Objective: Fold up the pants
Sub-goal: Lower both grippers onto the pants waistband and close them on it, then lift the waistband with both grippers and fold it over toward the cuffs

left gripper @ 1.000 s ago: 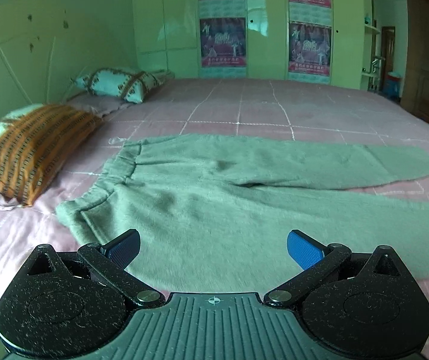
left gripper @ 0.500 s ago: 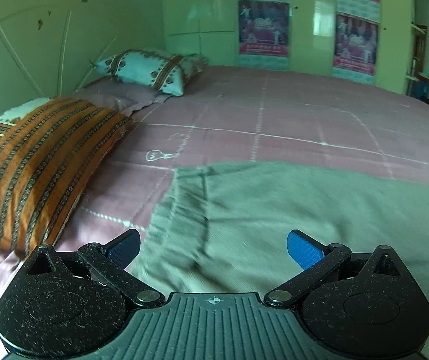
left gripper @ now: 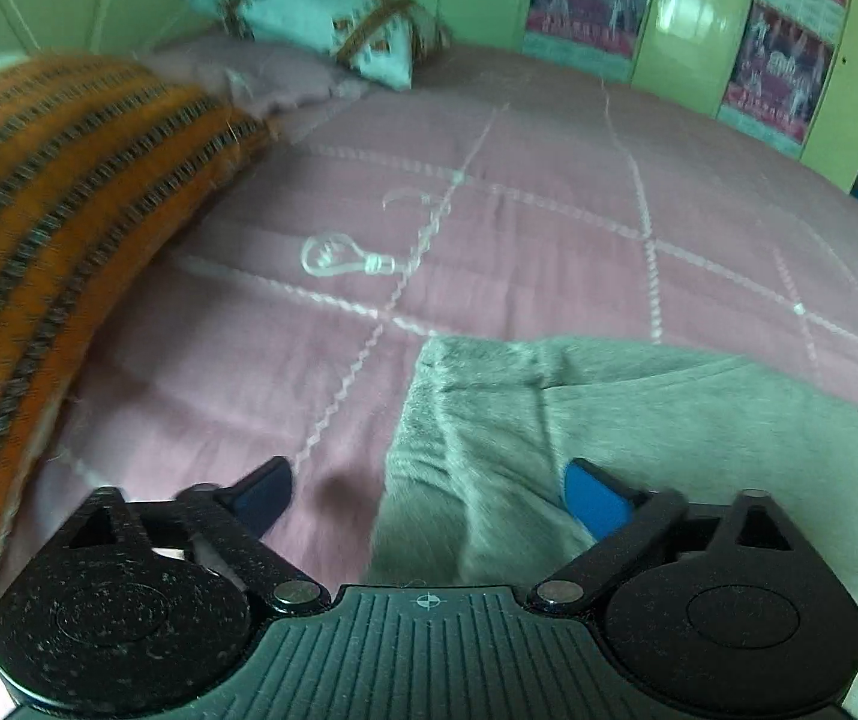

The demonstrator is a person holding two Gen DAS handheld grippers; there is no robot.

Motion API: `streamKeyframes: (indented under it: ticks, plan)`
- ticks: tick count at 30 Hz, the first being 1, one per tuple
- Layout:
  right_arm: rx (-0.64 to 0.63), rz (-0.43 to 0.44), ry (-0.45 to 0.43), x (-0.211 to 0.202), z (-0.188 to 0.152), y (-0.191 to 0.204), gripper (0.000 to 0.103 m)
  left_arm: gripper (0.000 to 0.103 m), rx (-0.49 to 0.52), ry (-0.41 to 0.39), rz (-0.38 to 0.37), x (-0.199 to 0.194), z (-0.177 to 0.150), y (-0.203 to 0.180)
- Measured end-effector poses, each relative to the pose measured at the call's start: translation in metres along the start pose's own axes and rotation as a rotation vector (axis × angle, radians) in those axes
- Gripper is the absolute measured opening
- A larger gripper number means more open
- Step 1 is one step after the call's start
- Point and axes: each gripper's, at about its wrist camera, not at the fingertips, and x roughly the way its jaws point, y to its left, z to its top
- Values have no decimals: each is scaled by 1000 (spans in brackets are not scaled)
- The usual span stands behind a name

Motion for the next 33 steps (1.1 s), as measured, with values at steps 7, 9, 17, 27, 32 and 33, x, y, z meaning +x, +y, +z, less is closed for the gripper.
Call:
streamKeyframes:
  ticks: [7, 9, 17, 27, 32, 33]
  plan:
    - [-53, 57, 94, 66, 6, 2, 59, 91, 51, 63, -96, 35, 14, -8]
    - [-68, 62, 125, 81, 6, 3, 55, 80, 60, 63, -113, 36, 16, -11]
    - [-190, 117, 191, 108, -4, 13, 55, 64, 89, 52, -137, 42, 23, -21]
    - [-257, 202, 235, 114, 7, 13, 17, 39, 70, 22, -208, 40, 19, -12]
    - [-295, 160, 206, 97, 8, 27, 0, 27, 47, -23, -258, 24, 16, -5]
    - [-276, 169, 193, 90, 10, 24, 0, 27, 40, -37, -274, 18, 15, -2]
